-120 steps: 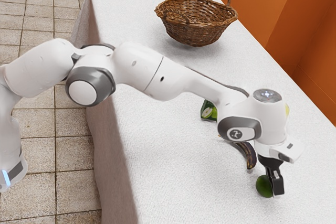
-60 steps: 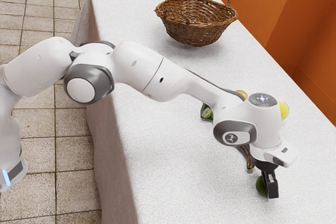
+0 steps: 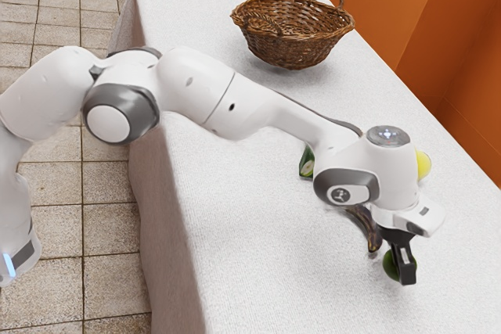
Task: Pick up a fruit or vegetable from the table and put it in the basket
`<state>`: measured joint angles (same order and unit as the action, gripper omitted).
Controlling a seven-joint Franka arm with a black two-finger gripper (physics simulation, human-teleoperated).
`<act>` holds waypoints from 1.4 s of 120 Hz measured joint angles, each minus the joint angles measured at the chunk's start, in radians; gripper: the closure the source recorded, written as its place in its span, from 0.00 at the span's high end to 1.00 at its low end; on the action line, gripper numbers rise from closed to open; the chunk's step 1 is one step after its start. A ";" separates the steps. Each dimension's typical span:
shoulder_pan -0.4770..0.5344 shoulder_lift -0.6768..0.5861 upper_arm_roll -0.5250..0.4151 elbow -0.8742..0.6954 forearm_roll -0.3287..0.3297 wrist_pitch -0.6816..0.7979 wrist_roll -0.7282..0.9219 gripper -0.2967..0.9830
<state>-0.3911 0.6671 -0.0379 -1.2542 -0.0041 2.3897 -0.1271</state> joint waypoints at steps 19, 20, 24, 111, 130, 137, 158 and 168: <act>-0.062 -0.174 0.053 -0.055 0.028 -0.003 -0.031 0.52; -0.063 -0.188 0.054 -0.056 0.033 -0.004 -0.032 0.52; -0.064 -0.250 0.058 -0.056 0.057 -0.010 -0.038 0.52; 0.880 -0.314 0.152 0.054 0.198 -0.078 0.034 0.52; 0.983 -0.242 0.097 0.128 0.137 -0.070 0.091 0.58; 0.996 -0.237 0.101 0.129 0.094 -0.068 0.112 0.64; 0.960 -0.269 0.094 0.106 0.030 -0.066 0.155 0.73; 0.864 -0.455 0.040 -0.126 -0.085 -0.090 0.082 0.75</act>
<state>0.4729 0.2125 0.0022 -1.3804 -0.0891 2.2999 -0.0449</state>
